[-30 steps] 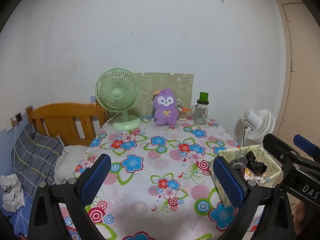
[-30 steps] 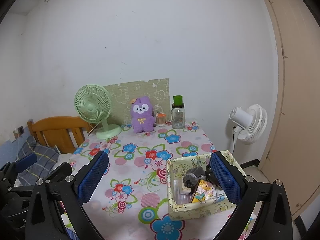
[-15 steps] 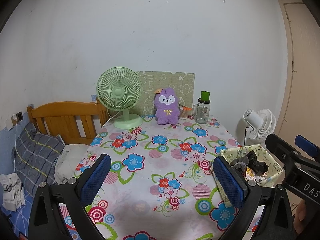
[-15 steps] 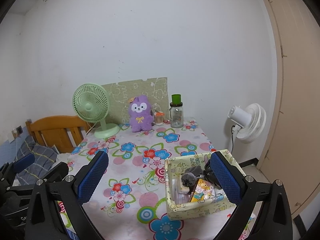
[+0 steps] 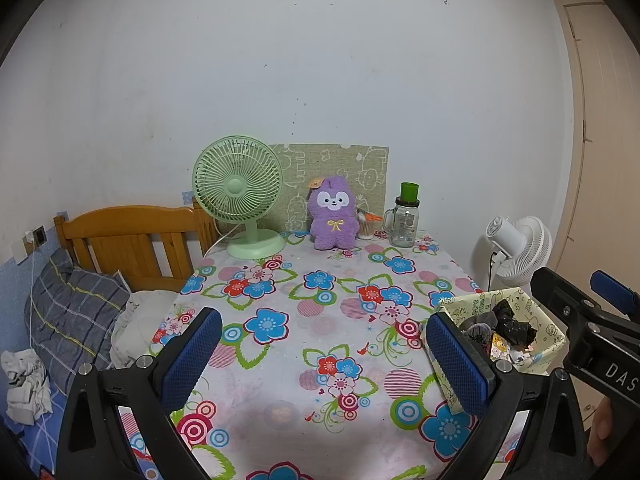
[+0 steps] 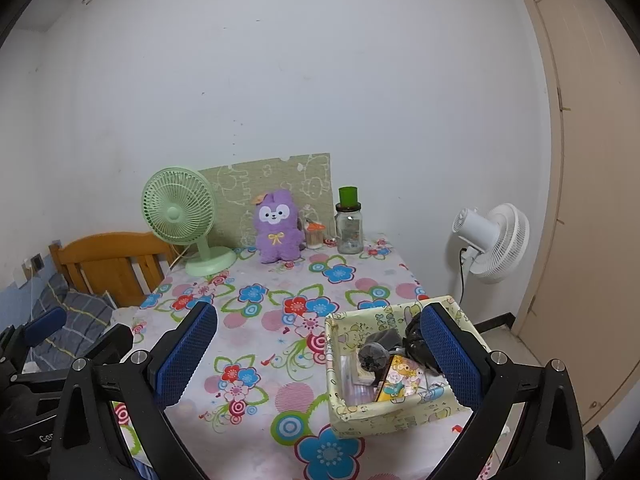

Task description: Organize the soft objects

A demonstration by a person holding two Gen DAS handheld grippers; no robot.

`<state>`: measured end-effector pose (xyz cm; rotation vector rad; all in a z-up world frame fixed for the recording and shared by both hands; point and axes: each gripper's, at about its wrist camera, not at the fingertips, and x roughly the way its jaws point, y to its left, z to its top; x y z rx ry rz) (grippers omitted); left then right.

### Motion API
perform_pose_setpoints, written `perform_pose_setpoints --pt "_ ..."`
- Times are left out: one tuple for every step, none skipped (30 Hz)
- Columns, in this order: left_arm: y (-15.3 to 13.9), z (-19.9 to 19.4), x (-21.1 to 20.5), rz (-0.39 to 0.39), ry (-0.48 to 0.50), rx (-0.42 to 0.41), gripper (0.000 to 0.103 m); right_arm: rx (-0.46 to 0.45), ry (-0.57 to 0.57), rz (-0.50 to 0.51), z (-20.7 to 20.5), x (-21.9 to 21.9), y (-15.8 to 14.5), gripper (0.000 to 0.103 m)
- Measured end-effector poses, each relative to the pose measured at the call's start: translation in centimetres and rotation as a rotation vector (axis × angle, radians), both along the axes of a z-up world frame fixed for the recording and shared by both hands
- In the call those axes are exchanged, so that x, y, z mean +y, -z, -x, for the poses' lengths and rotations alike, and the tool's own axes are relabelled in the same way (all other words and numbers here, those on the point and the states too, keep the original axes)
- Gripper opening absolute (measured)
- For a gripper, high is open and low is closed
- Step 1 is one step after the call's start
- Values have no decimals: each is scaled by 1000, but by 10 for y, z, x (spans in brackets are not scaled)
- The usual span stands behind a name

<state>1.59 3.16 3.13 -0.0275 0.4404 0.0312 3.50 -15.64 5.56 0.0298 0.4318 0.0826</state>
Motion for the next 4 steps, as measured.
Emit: perform_pose_setpoints --pt "0 0 0 0 -2 0 103 1 0 -1 0 0 0 103" --pt "0 0 0 0 -2 -1 103 1 0 -1 0 0 0 103" --pt "0 0 0 0 -1 0 103 1 -1 -2 0 0 0 103" --pt "0 0 0 0 -1 1 103 1 -1 0 0 0 0 103"
